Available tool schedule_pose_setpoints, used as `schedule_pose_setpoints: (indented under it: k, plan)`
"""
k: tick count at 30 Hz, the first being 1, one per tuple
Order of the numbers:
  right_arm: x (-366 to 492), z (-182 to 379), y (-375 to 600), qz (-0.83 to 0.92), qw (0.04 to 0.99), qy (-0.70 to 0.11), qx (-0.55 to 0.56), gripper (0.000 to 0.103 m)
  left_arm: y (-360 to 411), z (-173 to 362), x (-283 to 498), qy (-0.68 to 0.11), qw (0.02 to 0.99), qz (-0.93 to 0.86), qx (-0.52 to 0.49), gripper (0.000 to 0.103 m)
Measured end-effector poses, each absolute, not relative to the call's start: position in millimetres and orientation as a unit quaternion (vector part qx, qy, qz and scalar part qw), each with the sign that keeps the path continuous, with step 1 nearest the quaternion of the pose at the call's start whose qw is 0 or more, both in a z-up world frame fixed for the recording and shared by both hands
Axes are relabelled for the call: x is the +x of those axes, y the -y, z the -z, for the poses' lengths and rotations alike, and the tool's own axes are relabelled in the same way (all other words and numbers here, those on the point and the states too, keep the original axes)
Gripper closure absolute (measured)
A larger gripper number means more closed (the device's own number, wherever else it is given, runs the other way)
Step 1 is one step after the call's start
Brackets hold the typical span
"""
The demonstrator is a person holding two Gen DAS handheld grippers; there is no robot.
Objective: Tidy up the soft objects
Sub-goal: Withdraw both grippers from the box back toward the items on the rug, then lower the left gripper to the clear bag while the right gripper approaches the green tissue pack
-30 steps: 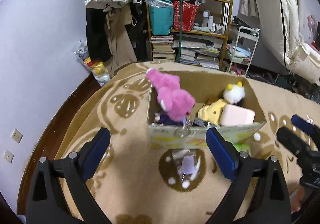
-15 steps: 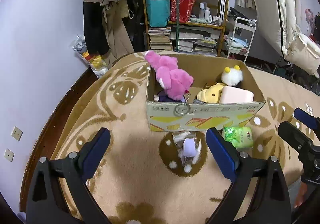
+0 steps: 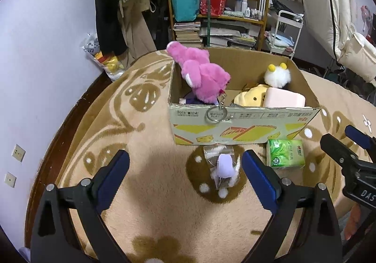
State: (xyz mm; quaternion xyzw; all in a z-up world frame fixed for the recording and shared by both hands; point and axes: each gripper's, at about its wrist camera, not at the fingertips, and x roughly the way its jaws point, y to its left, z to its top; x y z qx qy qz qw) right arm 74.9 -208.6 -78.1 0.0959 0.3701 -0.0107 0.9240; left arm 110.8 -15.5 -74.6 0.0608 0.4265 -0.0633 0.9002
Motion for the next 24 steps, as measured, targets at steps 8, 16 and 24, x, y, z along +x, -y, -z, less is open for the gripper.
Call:
schedule_pose_setpoints:
  k: [8,16,24]
  plan:
    - [89.1,101.4,208.0,0.017,0.913,-0.395,0.1,0.0,22.3,95.9,123.0,-0.451,0.887,0.07,0.066,0.007]
    - [101.3,113.7,210.5,0.033,0.906,-0.411,0.093,0.0,31.4,111.6,138.4,-0.471,0.876,0.073,0.074,0.007]
    - [118.2,137.6,212.3,0.037,0.89,-0.444,0.095,0.0,42.7,138.9,151.1,-0.501,0.857,0.08,0.091,0.007]
